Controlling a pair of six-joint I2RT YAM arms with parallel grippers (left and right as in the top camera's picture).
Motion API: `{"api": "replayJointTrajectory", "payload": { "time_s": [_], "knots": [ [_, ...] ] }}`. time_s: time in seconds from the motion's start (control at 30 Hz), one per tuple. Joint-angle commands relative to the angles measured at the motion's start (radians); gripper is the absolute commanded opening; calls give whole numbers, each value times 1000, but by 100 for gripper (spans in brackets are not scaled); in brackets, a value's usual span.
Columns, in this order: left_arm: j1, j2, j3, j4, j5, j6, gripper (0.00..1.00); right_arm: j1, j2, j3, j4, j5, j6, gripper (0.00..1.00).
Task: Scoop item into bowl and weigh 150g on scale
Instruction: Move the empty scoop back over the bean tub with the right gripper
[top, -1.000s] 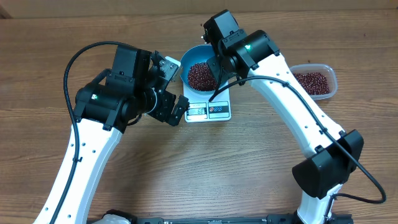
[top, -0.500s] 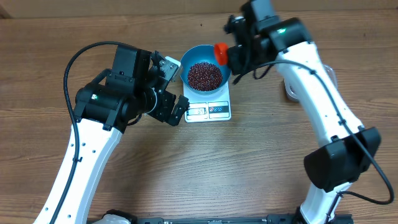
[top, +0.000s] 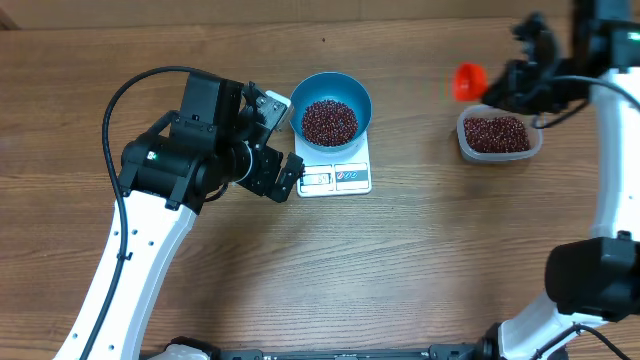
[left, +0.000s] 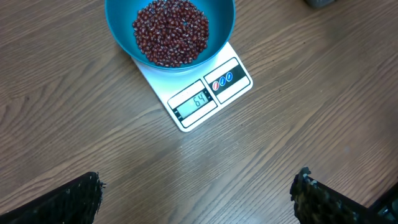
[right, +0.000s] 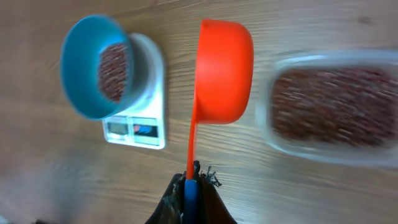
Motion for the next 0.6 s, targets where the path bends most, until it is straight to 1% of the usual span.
{"api": "replayJointTrajectory", "payload": {
  "time_s": [0.0, 0.1, 0.13, 0.2, 0.43, 0.57],
  "knots": [
    [-3, -5, 19, 0, 15, 19, 99, -59, -22, -22, 2, 83, -26, 4],
    [-3, -5, 19, 0, 15, 19, 99, -80, -11, -74, 5, 182, -15, 4],
    [-3, -5, 19, 0, 15, 19, 99, -80, -9, -124, 29, 257, 19, 4],
    [-3, -5, 19, 0, 15, 19, 99, -80, -9, -169, 64, 312, 42, 4],
    [-3, -5, 19, 0, 15, 19, 99, -79, -8, -296, 171, 417, 65, 4],
    [-3, -5, 19, 0, 15, 19, 100, -78, -6, -350, 252, 432, 73, 4]
  ]
}}
